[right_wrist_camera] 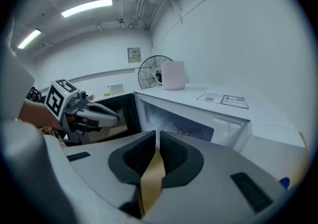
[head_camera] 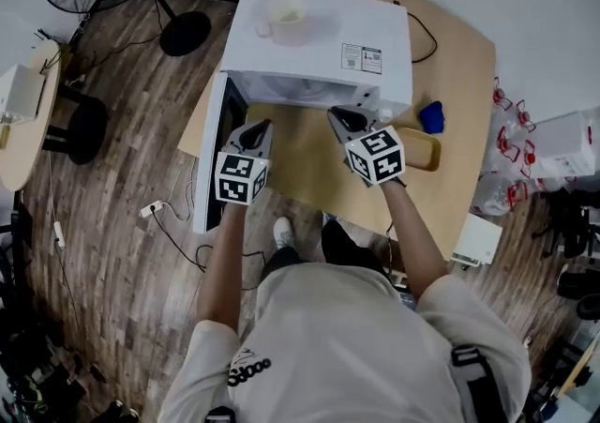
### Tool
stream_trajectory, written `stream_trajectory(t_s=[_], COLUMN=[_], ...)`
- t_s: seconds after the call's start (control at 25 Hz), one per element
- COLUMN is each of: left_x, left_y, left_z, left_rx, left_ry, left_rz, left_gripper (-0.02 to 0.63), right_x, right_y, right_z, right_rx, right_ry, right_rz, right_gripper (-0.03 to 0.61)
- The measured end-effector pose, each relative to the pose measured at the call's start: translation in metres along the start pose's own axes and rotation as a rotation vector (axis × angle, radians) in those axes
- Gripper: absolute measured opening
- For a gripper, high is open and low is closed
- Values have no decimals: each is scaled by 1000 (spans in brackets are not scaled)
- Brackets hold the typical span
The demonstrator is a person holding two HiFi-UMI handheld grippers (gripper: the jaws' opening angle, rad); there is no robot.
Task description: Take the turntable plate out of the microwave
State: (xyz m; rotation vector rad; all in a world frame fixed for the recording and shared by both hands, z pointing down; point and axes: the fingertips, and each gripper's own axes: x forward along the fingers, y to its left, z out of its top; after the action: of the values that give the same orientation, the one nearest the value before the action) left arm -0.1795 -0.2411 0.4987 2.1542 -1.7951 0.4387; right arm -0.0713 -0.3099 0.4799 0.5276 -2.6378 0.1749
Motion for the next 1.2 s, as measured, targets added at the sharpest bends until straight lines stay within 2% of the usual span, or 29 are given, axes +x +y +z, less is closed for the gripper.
stream_trajectory(t_s=[0.12, 0.24, 0.36, 0.6, 0.88, 1.08, 1.2], left_x=[11, 20, 31, 55, 64, 62, 60], left_y=[7, 16, 19, 21, 34, 38, 41], left_z=[-7, -11, -15, -27, -49, -55, -56], left_rx=[-16, -37, -46, -74, -102, -112, -110], left_ry=[21, 28, 36, 64, 114, 120, 120], left_rz=[19, 40, 46, 46, 57, 55, 61], left_gripper=[20, 20, 20, 20, 20, 20, 20], right_x=[29, 59, 89, 133, 172, 185, 186], right_y=[-8, -13, -16, -10, -4, -8, -13], right_z=[-11, -20, -32, -56, -74, -84, -85], right_rx=[-31, -48, -108, -348, -645, -782, -808], right_ry=[33, 69, 116, 211, 268, 309, 316], right_rz=[15, 43, 64, 90, 55, 37, 20], right_gripper=[16, 58, 96, 154, 160, 160, 162])
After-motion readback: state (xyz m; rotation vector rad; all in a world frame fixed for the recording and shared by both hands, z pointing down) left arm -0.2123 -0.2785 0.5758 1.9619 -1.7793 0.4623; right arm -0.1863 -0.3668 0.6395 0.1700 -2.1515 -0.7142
